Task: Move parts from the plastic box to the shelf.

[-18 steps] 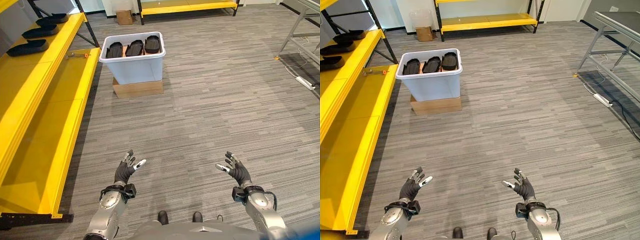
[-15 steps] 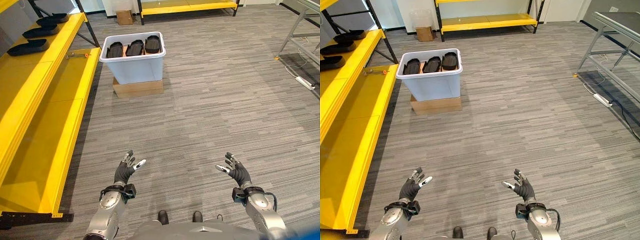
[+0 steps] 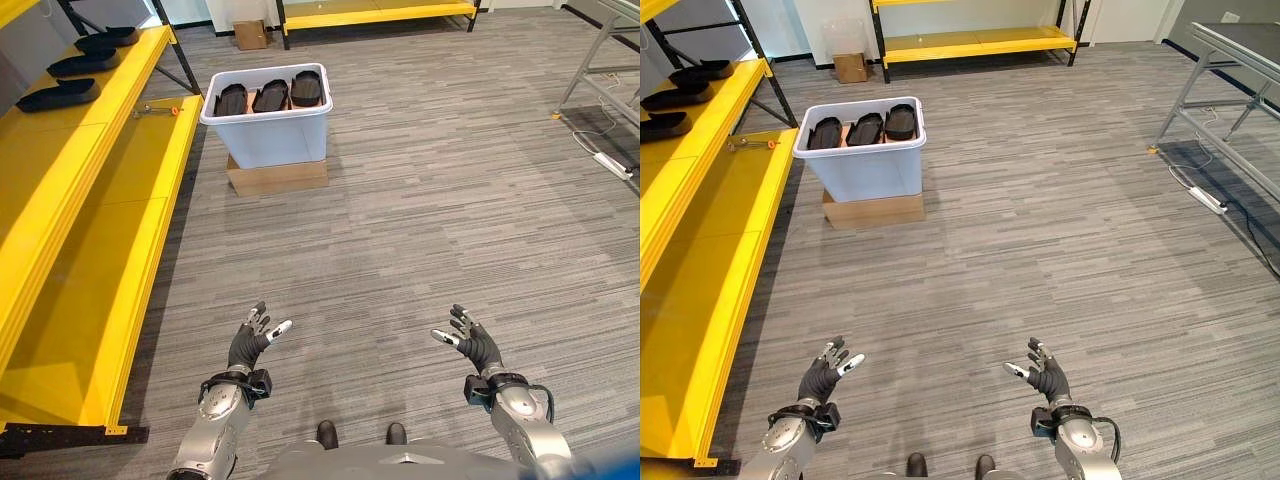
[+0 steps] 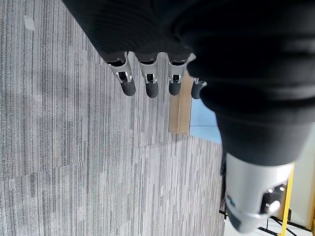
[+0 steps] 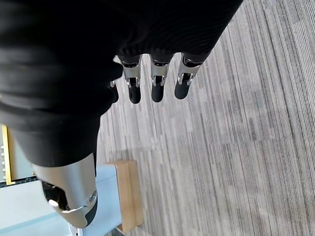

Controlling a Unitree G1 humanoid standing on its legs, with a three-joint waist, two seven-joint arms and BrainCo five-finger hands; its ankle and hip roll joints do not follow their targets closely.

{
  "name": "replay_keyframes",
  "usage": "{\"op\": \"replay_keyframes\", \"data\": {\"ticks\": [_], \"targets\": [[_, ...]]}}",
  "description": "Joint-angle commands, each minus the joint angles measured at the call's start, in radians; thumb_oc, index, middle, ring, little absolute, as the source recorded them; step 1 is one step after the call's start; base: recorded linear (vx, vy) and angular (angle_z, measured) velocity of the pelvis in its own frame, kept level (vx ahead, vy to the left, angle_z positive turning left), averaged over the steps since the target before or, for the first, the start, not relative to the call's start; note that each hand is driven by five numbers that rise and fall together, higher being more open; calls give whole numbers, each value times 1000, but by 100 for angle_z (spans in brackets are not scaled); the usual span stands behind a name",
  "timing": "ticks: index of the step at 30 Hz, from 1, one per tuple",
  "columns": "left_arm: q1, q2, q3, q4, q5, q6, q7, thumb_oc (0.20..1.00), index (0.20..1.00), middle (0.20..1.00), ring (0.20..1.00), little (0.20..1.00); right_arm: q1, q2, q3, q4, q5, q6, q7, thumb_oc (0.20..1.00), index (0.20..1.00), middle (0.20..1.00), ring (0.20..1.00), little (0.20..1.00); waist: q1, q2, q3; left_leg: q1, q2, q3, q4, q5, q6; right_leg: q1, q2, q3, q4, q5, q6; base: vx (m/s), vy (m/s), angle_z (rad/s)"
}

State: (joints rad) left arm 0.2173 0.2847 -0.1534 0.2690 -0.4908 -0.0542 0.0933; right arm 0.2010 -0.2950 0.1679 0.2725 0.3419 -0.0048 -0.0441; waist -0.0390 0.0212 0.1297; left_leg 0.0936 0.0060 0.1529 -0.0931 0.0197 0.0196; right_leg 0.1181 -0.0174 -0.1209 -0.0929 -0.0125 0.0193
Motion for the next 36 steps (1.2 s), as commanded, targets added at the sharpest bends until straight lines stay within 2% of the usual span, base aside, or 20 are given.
{"op": "replay_keyframes", "data": {"ticks": [1,27,32,36], "targets": [[-41,16,35,7,-6,-37,11,1000,1000,1000,1000,1000,-16,-14,2,-14,32,-24,-2,1000,1000,1000,1000,1000,6,-27,-17,14,49,-9,6,-25,-61,-9,-65,-33,6,15,83,0,0,0],[-40,18,36,4,7,-32,22,1000,1000,1000,1000,1000,-12,-22,7,-13,24,-20,-5,1000,1000,1000,1000,1000,6,-35,-19,11,47,-27,6,-25,-57,-9,-58,-21,6,9,76,0,0,0],[-38,20,40,-5,6,-30,21,1000,1000,1000,1000,1000,-17,-22,-2,-9,27,-15,-11,1000,1000,1000,1000,1000,7,-34,-18,11,43,-27,6,-30,-51,-11,-62,-21,6,11,80,12,21,0],[-43,24,47,-9,-7,-32,23,1000,1000,1000,1000,1000,-43,-23,6,-2,32,-11,-4,1000,1000,1000,1000,1000,18,-33,-11,6,28,-18,6,-36,-34,-21,-75,-14,6,17,93,16,73,-3]]}}
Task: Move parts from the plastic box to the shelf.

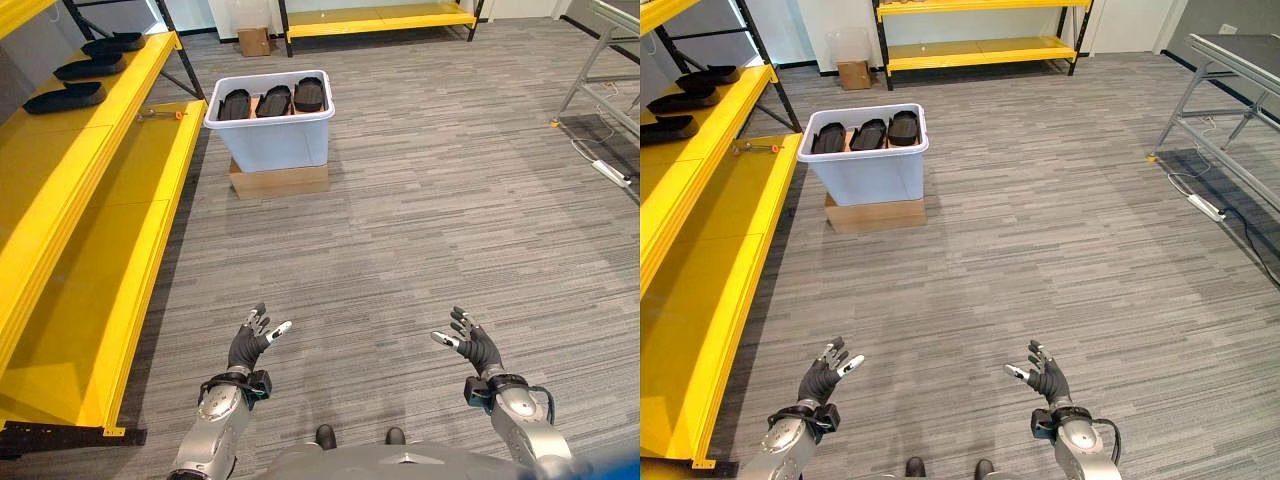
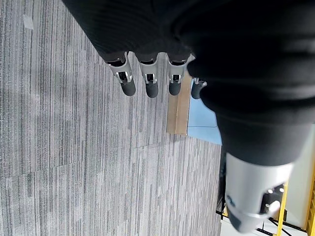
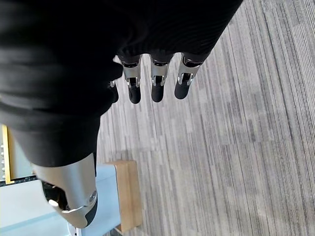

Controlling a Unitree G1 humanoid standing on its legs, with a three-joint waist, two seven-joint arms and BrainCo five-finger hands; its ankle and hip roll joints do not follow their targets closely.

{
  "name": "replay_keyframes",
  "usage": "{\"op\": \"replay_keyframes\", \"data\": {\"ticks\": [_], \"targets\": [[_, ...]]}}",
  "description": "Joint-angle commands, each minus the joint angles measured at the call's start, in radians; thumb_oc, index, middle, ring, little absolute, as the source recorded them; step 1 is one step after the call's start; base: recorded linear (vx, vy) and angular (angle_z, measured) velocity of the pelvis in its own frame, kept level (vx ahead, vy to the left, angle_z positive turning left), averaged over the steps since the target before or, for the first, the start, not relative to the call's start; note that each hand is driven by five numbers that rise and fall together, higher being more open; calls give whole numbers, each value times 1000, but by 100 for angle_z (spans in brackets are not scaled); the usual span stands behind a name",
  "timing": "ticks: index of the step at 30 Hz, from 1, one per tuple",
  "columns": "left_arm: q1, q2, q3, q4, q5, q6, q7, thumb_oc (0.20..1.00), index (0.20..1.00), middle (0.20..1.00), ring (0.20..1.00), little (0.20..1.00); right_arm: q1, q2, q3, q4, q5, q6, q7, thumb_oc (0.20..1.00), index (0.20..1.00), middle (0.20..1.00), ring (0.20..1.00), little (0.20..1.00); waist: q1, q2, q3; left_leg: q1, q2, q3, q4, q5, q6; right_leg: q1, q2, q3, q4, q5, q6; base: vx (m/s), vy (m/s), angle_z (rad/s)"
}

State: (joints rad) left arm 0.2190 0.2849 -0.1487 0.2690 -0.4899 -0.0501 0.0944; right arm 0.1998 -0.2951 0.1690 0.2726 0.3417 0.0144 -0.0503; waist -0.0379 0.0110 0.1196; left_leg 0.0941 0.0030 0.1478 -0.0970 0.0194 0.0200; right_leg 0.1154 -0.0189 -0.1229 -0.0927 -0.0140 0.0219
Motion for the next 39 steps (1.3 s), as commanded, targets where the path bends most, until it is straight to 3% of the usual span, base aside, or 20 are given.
{"op": "replay_keyframes", "data": {"ticks": [1,6,7,13,14,16,17,18,19,20,23,27,31,32,33,34,35,36,37,39], "targets": [[-47,24,43,-9,-10,-37,23,1000,1000,1000,1000,1000,-48,-24,8,0,32,-30,6,1000,1000,1000,1000,1000,19,-23,0,1,27,-11,10,-37,-30,-21,-78,-10,5,23,94,23,150,-4],[-73,34,40,-16,-23,-43,27,1000,1000,1000,1000,1000,-80,-22,16,-1,31,-26,13,1000,1000,1000,1000,1000,25,-10,18,-18,-5,-17,23,-51,3,-79,-120,-5,122,10,112,9,169,-5],[-87,36,41,-20,-24,-47,33,1000,1000,1000,1000,1000,-87,-17,14,3,31,-28,11,1000,1000,1000,1000,1000,22,-2,30,-23,-24,-27,36,-62,21,-123,-141,-1,216,15,125,6,212,2],[-110,45,34,-30,-13,-44,22,1000,1000,1000,1000,1000,-82,-15,13,9,0,-29,28,1000,1000,1000,1000,1000,-4,19,89,-3,-64,-59,74,-91,72,-304,-175,33,584,166,114,31,215,18],[-114,45,33,-28,-11,-43,20,1000,1000,1000,1000,1000,-83,-18,12,15,-2,-31,24,1000,1000,1000,1000,1000,-6,26,98,4,-65,-63,72,-93,75,-332,-163,36,623,145,111,139,256,42],[-116,38,37,-23,-4,-43,23,1000,1000,1000,1000,1000,-86,-11,3,12,64,-37,25,1000,1000,1000,1000,1000,-33,33,98,44,-76,-71,39,-98,70,-416,-69,8,549,75,97,242,109,-3],[-114,36,40,-22,-3,-42,14,1000,1000,1000,1000,1000,-76,-13,-2,4,83,-43,31,1000,1000,1000,1000,1000,-41,20,91,65,-94,-86,19,-102,67,-429,-26,0,426,79,97,422,-42,-15],[-112,31,45,-15,1,-39,9,1000,1000,1000,1000,1000,-64,-16,-1,-5,73,-44,35,1000,1000,1000,1000,1000,-48,7,88,105,-106,-114,10,-123,54,-420,-8,-47,195,128,104,352,-59,-4],[-112,31,46,-15,1,-39,9,1000,1000,1000,1000,1000,-64,-16,-1,-6,73,-44,35,1000,1000,1000,1000,1000,-50,7,89,106,-105,-115,10,-123,54,-416,-7,-49,191,130,103,450,-100,44],[-113,31,49,-9,14,-36,2,1000,1000,1000,1000,1000,-59,-17,0,-8,63,-40,35,1000,1000,1000,1000,1000,-55,-4,79,135,-107,-129,10,-143,41,-424,7,-63,65,167,116,238,-50,64],[-106,21,37,6,23,-34,-15,1000,1000,1000,1000,1000,-27,-23,-5,-15,58,-35,48,1000,1000,1000,1000,1000,-74,-14,55,197,-102,-166,15,-173,31,-387,41,-1,47,181,98,439,-107,50],[-114,-6,23,10,0,-40,-10,1000,1000,1000,1000,1000,-20,-40,-18,-14,76,-38,52,1000,1000,1000,1000,1000,-83,9,17,192,-79,-184,83,-169,16,-379,50,-33,96,182,74,376,-132,42],[-120,-9,5,7,-20,-44,-19,1000,1000,1000,1000,1000,4,-65,-48,4,80,-38,54,1000,1000,1000,1000,1000,-100,33,1,191,-40,-199,168,-98,-48,-351,70,-62,144,104,36,357,-173,39],[-115,-11,4,6,-28,-45,-22,1000,1000,1000,1000,1000,5,-76,-50,13,77,-38,57,1000,1000,1000,1000,1000,-100,38,-1,174,-35,-200,232,-44,-78,-322,82,-60,136,87,23,362,-171,79],[-112,-12,6,5,-32,-46,-21,1000,1000,1000,1000,1000,7,-80,-50,19,79,-37,58,1000,1000,1000,1000,1000,-97,42,3,155,-36,-197,304,-4,-99,-299,92,-60,135,73,14,349,-191,29],[-112,-13,3,2,-42,-47,-20,1000,1000,1000,1000,1000,7,-90,-56,16,87,-37,56,1000,1000,1000,1000,1000,-90,26,22,60,-42,-176,499,88,-160,-250,82,-54,122,54,-2,228,-172,-10],[-115,-10,-1,3,-46,-45,-20,1000,1000,1000,1000,1000,9,-94,-59,12,93,-38,56,1000,1000,1000,1000,1000,-87,5,35,3,-45,-161,613,128,-184,-231,68,-49,121,45,-11,260,-255,-18],[-112,-9,0,-2,-51,-41,-21,1000,1000,1000,1000,1000,14,-95,-66,13,100,-35,43,1000,1000,1000,1000,1000,-65,-28,68,-79,-25,-93,743,126,-167,-171,57,-36,107,23,-34,290,-225,-16],[-109,-10,2,-4,-47,-38,-16,1000,1000,1000,1000,1000,18,-89,-72,13,102,-34,33,1000,1000,1000,1000,1000,-49,-45,81,-165,-16,-52,705,39,-114,-133,44,-28,90,20,-26,307,-174,7],[-101,-7,5,-5,-41,-34,-17,1000,1000,1000,1000,1000,20,-82,-74,15,101,-34,29,1000,1000,1000,1000,1000,-36,-67,82,-235,-4,-38,612,-45,-65,-99,27,-9,71,13,-13,260,1,4]]}}
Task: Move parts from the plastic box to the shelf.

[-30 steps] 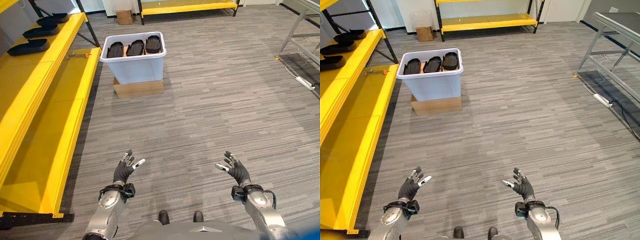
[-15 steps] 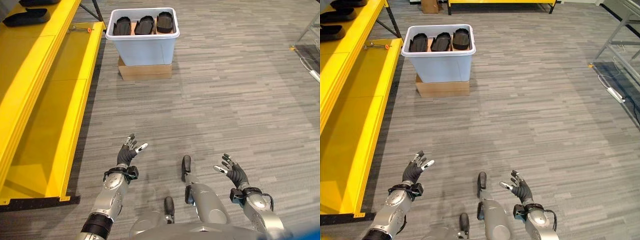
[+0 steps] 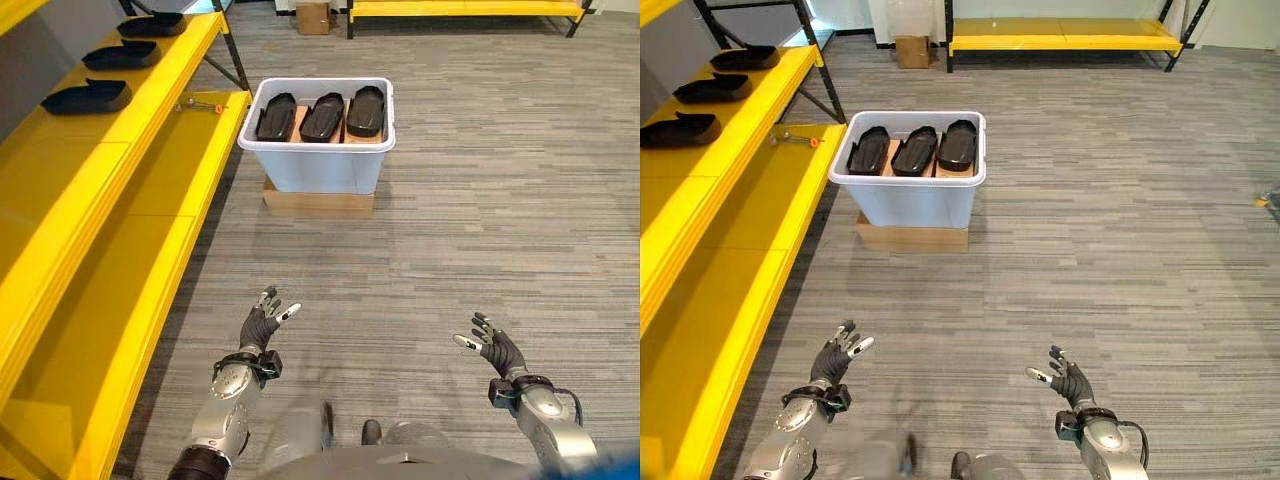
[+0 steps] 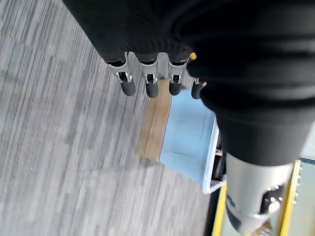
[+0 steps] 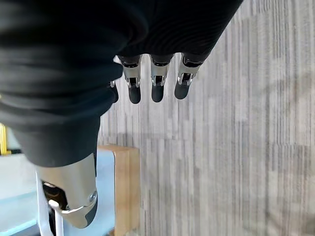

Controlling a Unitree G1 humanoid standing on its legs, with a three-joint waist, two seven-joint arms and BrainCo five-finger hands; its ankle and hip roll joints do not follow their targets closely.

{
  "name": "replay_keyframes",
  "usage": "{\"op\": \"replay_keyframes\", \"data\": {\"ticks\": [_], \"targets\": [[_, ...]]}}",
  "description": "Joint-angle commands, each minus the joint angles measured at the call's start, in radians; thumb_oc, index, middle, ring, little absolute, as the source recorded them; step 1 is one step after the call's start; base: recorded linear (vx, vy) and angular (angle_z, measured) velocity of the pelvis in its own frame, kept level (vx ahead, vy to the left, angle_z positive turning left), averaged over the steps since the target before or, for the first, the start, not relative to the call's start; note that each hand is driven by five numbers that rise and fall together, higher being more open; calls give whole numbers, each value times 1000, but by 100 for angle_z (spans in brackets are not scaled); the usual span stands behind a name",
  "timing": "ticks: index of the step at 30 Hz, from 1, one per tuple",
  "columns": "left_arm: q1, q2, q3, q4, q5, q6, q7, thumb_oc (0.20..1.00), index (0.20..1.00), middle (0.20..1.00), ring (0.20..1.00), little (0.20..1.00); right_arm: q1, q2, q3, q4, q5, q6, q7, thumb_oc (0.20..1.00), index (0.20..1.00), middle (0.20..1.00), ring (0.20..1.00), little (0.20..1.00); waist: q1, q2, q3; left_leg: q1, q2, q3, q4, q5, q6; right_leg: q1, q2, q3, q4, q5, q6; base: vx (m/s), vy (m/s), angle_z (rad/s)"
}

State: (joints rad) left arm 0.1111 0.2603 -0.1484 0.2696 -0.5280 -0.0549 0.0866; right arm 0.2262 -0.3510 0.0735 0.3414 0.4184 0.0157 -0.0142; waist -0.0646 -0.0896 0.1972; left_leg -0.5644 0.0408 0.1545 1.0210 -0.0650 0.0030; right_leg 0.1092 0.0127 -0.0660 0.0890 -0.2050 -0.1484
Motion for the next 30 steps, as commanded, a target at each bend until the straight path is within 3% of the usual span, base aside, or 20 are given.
{"op": "replay_keyframes", "data": {"ticks": [1,2,3,4,7,9,10,14,17,19,22,23,25,27,28,30], "targets": [[11,23,3,-7,3,-28,-9,1000,1000,1000,1000,1000,-8,-20,24,-52,19,-37,-9,1000,1000,1000,1000,1000,0,18,5,407,-27,-48,-656,21,-30,-69,-17,-51,-118,197,170,296,76,-25],[12,22,4,-4,8,-28,-7,1000,1000,1000,1000,1000,-9,-17,28,-45,9,-38,-10,1000,1000,1000,1000,1000,4,21,2,397,-16,-64,-774,62,-35,-56,-14,-45,-128,191,173,353,105,-64],[10,24,3,-3,12,-33,-3,1000,1000,1000,1000,1000,-14,-16,36,-41,5,-43,-10,1000,1000,1000,1000,1000,13,29,3,377,6,-83,-893,145,-51,-27,-2,-36,-151,187,178,280,88,-57],[9,26,2,-4,13,-32,-4,1000,1000,1000,1000,1000,-18,-17,38,-41,2,-42,-12,1000,1000,1000,1000,1000,17,33,1,375,17,-87,-959,182,-61,-11,1,-30,-159,183,178,319,95,-41],[-2,26,7,8,17,-38,-4,1000,1000,1000,1000,1000,-26,-16,44,-19,-10,-43,-9,1000,1000,1000,1000,1000,30,44,-3,379,31,-85,-1038,248,-85,30,14,-7,-174,166,182,263,98,-13],[7,24,16,11,11,-43,-3,1000,1000,1000,1000,1000,-29,-16,58,-21,-31,-39,5,1000,1000,1000,1000,1000,45,55,-19,404,17,-129,-1066,239,-76,48,14,20,-173,147,190,363,203,-52],[6,22,16,12,-2,-45,5,1000,1000,1000,1000,1000,-33,-9,62,-26,-31,-38,11,1000,1000,1000,1000,1000,43,56,-36,408,-2,-99,-1042,216,-63,72,-16,23,-165,132,200,413,259,-100],[5,29,14,6,-7,-49,2,1000,1000,1000,1000,1000,-40,-2,70,-41,-34,-34,16,1000,1000,1000,1000,1000,53,51,-48,403,-24,-69,-989,168,-33,73,-56,27,-130,112,217,247,177,-63],[11,35,15,4,-8,-43,9,1000,1000,1000,1000,1000,-49,5,80,-42,-43,-30,24,1000,1000,1000,1000,1000,64,51,-60,413,-54,-49,-957,115,0,53,-94,32,-35,107,245,254,209,-7],[13,43,19,-5,-5,-41,13,1000,1000,1000,1000,1000,-54,12,84,-43,-45,-31,25,1000,1000,1000,1000,1000,64,55,-60,437,-75,-43,-958,92,23,1,-113,35,85,154,271,200,200,-4],[7,51,21,-6,-2,-38,19,1000,1000,1000,1000,1000,-60,23,91,-47,-38,-34,26,1000,1000,1000,1000,1000,49,72,-40,491,-96,-50,-983,74,52,-105,-127,42,305,267,282,163,221,28],[4,60,22,-9,0,-38,22,1000,1000,1000,1000,1000,-64,23,94,-54,-38,-37,27,1000,1000,1000,1000,1000,36,92,-18,535,-97,-53,-1005,69,67,-174,-128,28,429,300,275,128,192,23],[7,61,26,-16,5,-35,22,1000,1000,1000,1000,1000,-62,25,94,-57,-42,-38,28,1000,1000,1000,1000,1000,32,108,-12,552,-91,-47,-1015,59,71,-209,-126,0,466,289,268,124,154,21],[9,60,27,-17,6,-36,17,1000,1000,1000,1000,1000,-65,26,96,-57,-48,-37,25,1000,1000,1000,1000,1000,19,123,2,594,-91,-45,-1035,42,71,-283,-124,-47,459,236,255,190,127,11],[9,60,26,-14,5,-37,13,1000,1000,1000,1000,1000,-69,24,97,-57,-42,-36,26,1000,1000,1000,1000,1000,9,128,4,610,-92,-52,-1045,41,66,-314,-92,-51,401,217,250,209,53,-22],[14,61,29,-16,1,-35,8,1000,1000,1000,1000,1000,-67,23,95,-65,-37,-33,26,1000,1000,1000,1000,1000,1,124,13,637,-101,-54,-1054,33,59,-331,-78,-86,264,219,250,267,-23,1]]}}
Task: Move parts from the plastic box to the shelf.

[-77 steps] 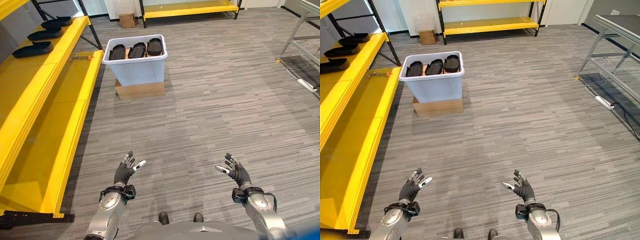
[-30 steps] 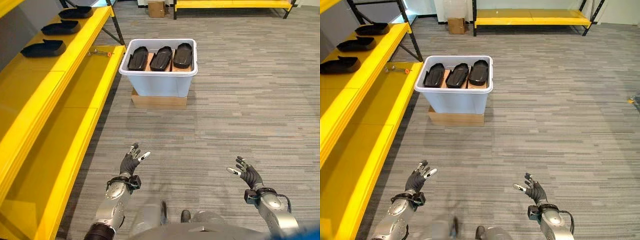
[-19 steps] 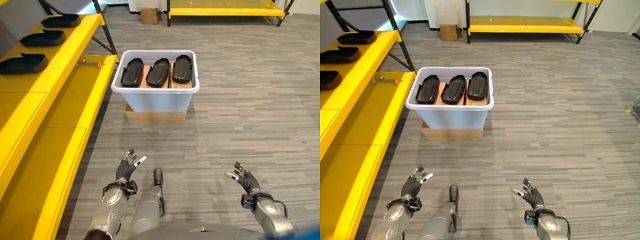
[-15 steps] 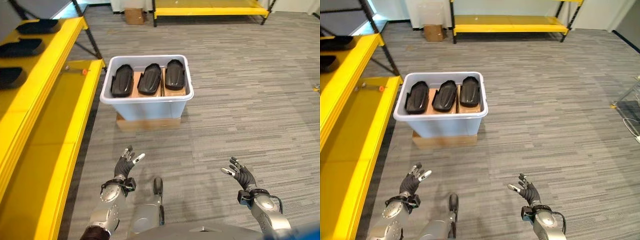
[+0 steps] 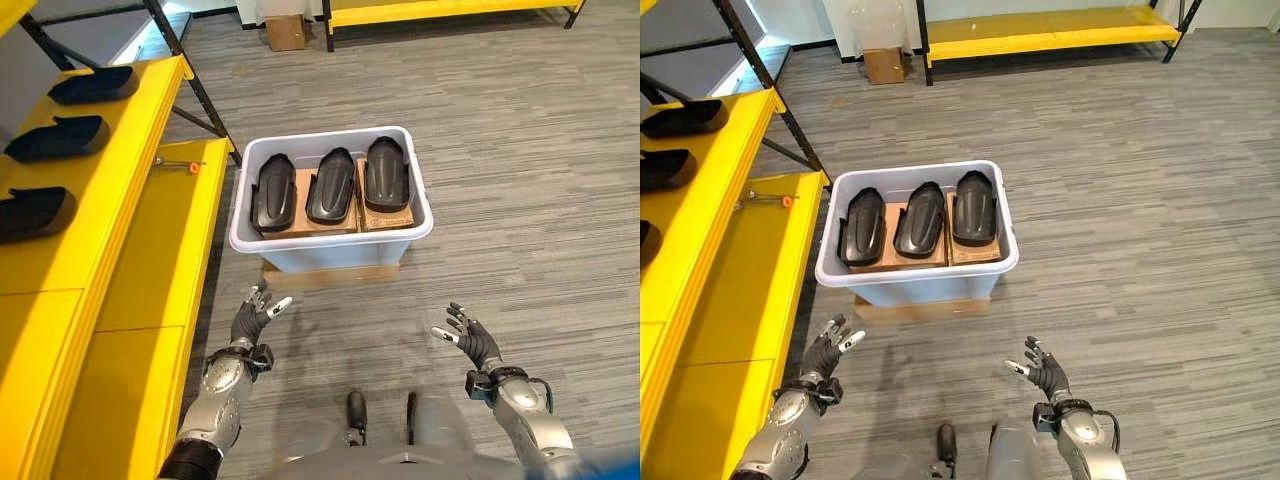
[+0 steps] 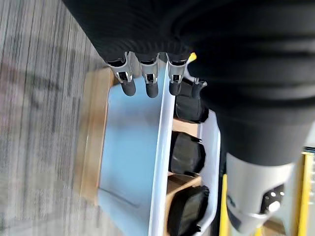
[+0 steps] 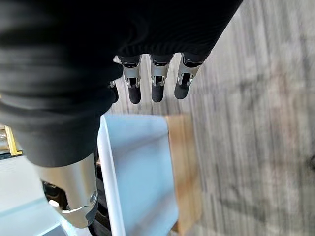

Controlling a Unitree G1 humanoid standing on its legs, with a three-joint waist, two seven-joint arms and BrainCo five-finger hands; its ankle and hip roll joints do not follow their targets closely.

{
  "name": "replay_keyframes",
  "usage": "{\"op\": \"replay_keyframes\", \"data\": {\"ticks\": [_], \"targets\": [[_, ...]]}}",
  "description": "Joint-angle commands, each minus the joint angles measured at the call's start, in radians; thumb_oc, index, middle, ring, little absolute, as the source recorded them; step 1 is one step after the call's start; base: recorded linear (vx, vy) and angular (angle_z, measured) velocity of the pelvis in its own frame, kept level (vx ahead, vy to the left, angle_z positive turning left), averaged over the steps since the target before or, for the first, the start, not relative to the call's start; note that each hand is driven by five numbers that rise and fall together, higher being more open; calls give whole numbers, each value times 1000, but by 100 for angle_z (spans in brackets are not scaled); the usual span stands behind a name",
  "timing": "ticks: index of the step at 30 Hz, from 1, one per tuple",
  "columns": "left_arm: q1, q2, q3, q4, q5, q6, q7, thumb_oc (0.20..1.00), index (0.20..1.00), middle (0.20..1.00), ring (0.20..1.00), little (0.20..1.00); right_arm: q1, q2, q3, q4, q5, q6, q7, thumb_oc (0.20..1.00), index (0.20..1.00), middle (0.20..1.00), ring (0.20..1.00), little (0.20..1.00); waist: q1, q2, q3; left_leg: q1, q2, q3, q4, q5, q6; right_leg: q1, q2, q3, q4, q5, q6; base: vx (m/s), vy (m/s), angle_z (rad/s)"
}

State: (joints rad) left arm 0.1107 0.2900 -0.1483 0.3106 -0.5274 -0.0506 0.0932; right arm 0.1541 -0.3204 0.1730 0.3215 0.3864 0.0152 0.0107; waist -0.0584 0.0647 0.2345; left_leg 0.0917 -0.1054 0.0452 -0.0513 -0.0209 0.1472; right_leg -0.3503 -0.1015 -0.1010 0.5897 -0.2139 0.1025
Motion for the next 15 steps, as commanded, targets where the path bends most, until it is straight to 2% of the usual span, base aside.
{"op": "replay_keyframes", "data": {"ticks": [1,2,3,5,8,13,15], "targets": [[22,31,36,-54,12,-37,-7,1000,1000,1000,1000,1000,9,-8,-7,-47,-8,-32,3,1000,1000,1000,1000,1000,-9,-49,-29,11,28,49,7,-27,-96,131,48,-78,-449,268,10,354,-80,3],[25,33,37,-55,17,-37,-11,1000,1000,1000,1000,1000,14,-10,-9,-50,-11,-31,4,1000,1000,1000,1000,1000,-13,-55,-29,26,26,44,6,-36,-102,134,54,-83,-520,291,17,347,-81,-17],[28,34,35,-54,24,-36,-15,1000,1000,1000,1000,1000,22,-13,-12,-52,-13,-29,4,1000,1000,1000,1000,1000,-24,-57,-26,37,27,32,10,-43,-105,141,66,-45,-525,300,19,301,-83,-16],[24,21,20,-45,39,-37,-26,1000,1000,1000,1000,1000,31,-14,-14,-47,-9,-34,4,1000,1000,1000,1000,1000,-22,-71,-53,47,25,25,26,-61,-113,214,80,-16,-562,296,-3,242,-87,33],[22,16,16,-48,49,-41,-31,1000,1000,1000,1000,1000,39,-24,-30,-57,2,-39,2,1000,1000,1000,1000,1000,-18,-69,-70,44,30,26,46,-70,-121,250,83,-47,-585,291,-9,157,-66,61],[20,11,0,-49,53,-38,-32,1000,1000,1000,1000,1000,51,-41,-48,-55,17,-41,2,1000,1000,1000,1000,1000,-27,-64,-80,53,53,23,98,-81,-137,266,101,-45,-538,241,-38,175,-92,19],[19,6,-2,-49,46,-37,-30,1000,1000,1000,1000,1000,62,-47,-52,-49,16,-40,5,1000,1000,1000,1000,1000,-31,-70,-80,35,62,27,180,-70,-165,287,108,-48,-539,221,-52,175,-141,-12]]}}
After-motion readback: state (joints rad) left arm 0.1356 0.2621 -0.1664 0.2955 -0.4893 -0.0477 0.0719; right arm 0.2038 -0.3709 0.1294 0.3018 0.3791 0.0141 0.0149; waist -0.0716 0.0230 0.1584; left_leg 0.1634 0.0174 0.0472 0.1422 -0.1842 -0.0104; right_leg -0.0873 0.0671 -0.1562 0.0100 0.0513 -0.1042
